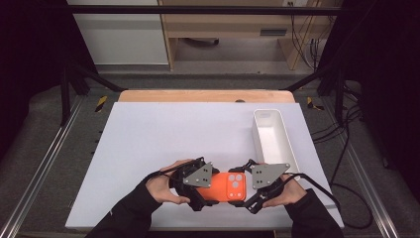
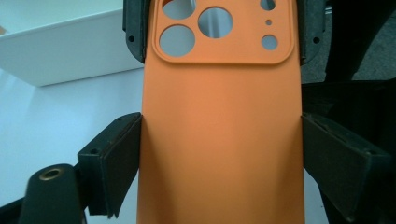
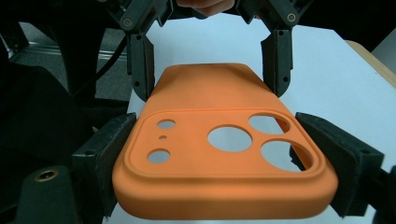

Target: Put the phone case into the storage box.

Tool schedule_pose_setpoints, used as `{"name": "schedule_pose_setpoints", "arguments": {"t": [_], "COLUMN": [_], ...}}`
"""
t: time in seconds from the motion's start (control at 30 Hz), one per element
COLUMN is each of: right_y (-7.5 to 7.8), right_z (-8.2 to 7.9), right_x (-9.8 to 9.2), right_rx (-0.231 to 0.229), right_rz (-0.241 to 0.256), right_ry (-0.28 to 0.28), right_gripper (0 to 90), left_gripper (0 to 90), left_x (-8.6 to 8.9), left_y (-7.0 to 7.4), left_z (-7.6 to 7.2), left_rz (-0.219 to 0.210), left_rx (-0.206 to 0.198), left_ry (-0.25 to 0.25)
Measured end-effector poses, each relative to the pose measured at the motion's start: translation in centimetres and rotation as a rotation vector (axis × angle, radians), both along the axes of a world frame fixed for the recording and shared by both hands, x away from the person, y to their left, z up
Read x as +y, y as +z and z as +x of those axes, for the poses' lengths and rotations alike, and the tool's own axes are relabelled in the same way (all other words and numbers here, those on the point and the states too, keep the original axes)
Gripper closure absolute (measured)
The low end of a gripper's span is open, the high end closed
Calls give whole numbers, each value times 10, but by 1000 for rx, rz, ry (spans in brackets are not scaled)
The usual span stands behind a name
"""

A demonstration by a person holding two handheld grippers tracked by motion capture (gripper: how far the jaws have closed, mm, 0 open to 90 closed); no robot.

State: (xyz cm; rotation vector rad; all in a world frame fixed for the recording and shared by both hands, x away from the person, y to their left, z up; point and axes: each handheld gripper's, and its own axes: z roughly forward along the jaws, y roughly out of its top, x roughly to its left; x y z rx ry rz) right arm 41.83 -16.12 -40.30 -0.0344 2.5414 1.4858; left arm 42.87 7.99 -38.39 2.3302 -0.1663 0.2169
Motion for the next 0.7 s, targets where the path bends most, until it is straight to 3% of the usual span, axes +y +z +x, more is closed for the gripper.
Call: {"name": "schedule_pose_setpoints", "arguments": {"t": [0.3,0.7], "right_y": [1,5], "right_z": [2,6], "right_x": [-2,-5], "right_rx": [5,15], "right_rz": [-25,-89], "right_ry": [-15,-37], "right_gripper": [165,164], "left_gripper": [21,0], "left_x": [8,25], "left_y": [8,2], "left_z": [0,4], "left_rz": [-46,-54], "left_rx": [17,69], "left_ry": [63,151]}}
